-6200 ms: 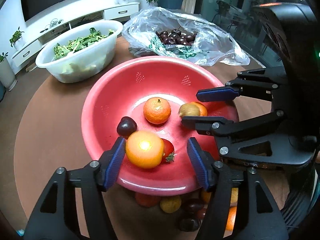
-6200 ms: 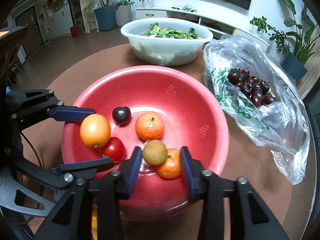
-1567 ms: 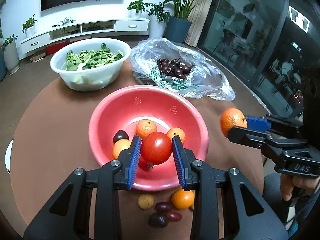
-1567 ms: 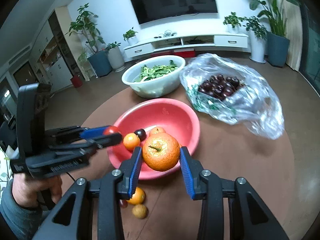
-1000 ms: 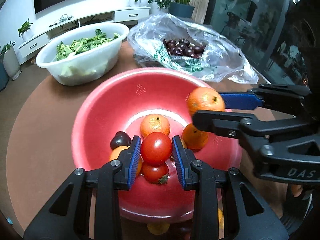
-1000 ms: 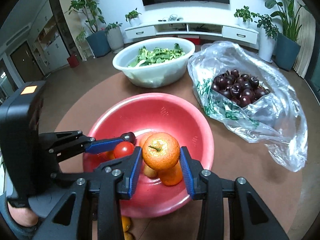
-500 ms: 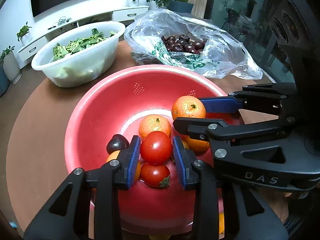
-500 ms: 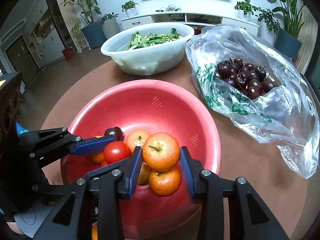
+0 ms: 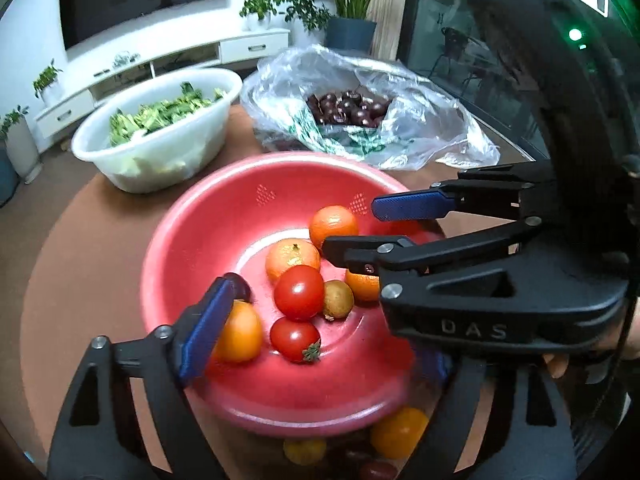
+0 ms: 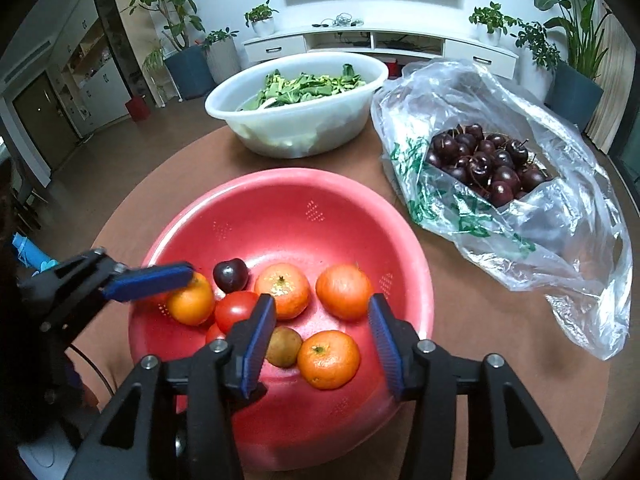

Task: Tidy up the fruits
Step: 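Withdraw both tools from the red bowl back toward the fruits, then grasp the dark plum with the left tool while the right tool grasps a brown longan, then carry the plum and longan into the red bowl and open both tools, then withdraw both tools from the red bowl back toward the fruits, then grasp a red grape with the left tool while the right tool grasps an orange, then lift the grape and orange toward the red bowl with both tools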

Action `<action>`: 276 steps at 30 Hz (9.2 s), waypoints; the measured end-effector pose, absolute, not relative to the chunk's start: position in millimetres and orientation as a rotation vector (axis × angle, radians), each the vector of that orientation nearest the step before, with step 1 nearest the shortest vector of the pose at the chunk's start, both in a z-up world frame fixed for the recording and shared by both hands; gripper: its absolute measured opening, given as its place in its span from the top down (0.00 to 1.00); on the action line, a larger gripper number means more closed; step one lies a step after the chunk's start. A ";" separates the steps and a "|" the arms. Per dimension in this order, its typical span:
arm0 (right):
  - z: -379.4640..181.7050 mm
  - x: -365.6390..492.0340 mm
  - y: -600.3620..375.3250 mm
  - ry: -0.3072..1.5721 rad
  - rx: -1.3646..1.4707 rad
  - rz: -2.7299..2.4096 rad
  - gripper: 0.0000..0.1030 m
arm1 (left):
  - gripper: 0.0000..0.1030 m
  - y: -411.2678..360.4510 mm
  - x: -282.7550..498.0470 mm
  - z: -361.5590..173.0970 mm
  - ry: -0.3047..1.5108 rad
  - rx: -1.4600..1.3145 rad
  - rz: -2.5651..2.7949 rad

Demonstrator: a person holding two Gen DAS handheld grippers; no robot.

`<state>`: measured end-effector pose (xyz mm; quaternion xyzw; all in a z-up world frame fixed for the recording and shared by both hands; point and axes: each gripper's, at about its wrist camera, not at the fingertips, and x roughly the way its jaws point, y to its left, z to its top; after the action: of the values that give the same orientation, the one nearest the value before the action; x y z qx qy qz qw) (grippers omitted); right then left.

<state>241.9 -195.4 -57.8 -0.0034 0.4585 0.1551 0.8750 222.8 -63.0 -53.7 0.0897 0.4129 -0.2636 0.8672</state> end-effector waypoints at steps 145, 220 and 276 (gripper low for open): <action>-67.9 206.3 -170.1 0.949 -0.133 0.386 0.68 | 0.73 -40.4 258.3 -65.1 0.922 0.175 -0.509; -78.9 107.9 -224.2 0.897 0.177 0.429 0.60 | 0.55 -37.6 105.3 -97.9 1.010 0.097 -0.405; -12.0 113.0 -240.2 0.731 0.140 0.425 0.61 | 0.83 -10.0 144.9 -0.6 0.864 0.094 -0.433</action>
<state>113.0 -240.2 -12.0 0.0679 0.3543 0.2061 0.9096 144.9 -10.0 -0.6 0.0450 0.4153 -0.2079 0.8845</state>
